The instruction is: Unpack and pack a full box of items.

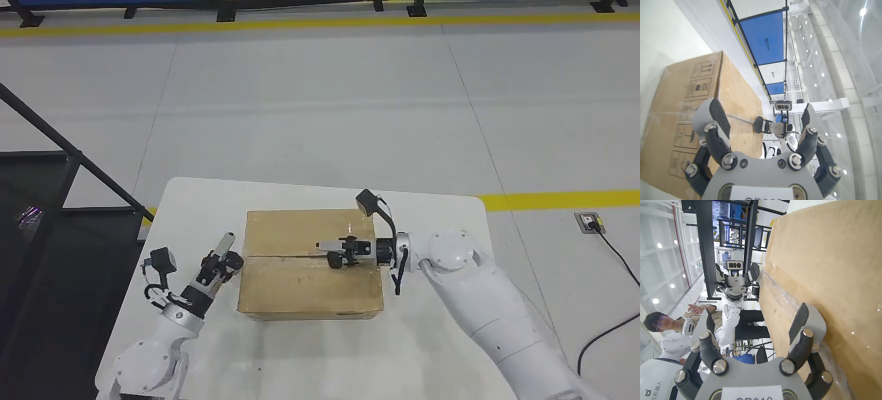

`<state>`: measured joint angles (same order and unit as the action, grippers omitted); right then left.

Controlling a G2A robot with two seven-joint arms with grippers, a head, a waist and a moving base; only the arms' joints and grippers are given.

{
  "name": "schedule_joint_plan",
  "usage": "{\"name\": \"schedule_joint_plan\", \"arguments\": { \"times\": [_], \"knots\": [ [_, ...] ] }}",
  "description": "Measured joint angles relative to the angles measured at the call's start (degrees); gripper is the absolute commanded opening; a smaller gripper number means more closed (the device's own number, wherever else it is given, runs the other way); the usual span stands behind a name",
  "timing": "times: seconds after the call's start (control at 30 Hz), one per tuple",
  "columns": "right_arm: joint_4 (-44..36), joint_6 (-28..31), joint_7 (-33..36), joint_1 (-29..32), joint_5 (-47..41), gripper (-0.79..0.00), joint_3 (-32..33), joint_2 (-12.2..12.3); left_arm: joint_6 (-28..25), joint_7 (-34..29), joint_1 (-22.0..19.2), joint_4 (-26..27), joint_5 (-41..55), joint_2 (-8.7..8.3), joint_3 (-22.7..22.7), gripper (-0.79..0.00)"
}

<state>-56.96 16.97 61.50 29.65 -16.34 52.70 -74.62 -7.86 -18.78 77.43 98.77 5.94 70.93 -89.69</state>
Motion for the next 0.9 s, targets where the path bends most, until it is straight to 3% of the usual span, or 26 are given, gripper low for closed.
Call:
{"name": "schedule_joint_plan", "arguments": {
  "times": [0.13,0.37,0.9],
  "knots": [
    [-1.75,-1.2,-0.56,0.28,0.61,0.0,-0.66,-0.23,1.34,0.19,-0.59,-2.69,2.03,-0.21,-2.52,0.0],
    [-0.55,-4.41,-4.28,-2.62,4.08,0.0,-4.98,-2.14,1.0,-0.7,-2.8,-7.72,2.19,0.1,0.96,0.0],
    [8.85,-0.5,-5.81,-9.43,-1.62,0.0,-15.39,-10.01,-0.69,-1.02,-1.98,-7.53,5.64,0.4,2.74,0.0]
  ]
}}
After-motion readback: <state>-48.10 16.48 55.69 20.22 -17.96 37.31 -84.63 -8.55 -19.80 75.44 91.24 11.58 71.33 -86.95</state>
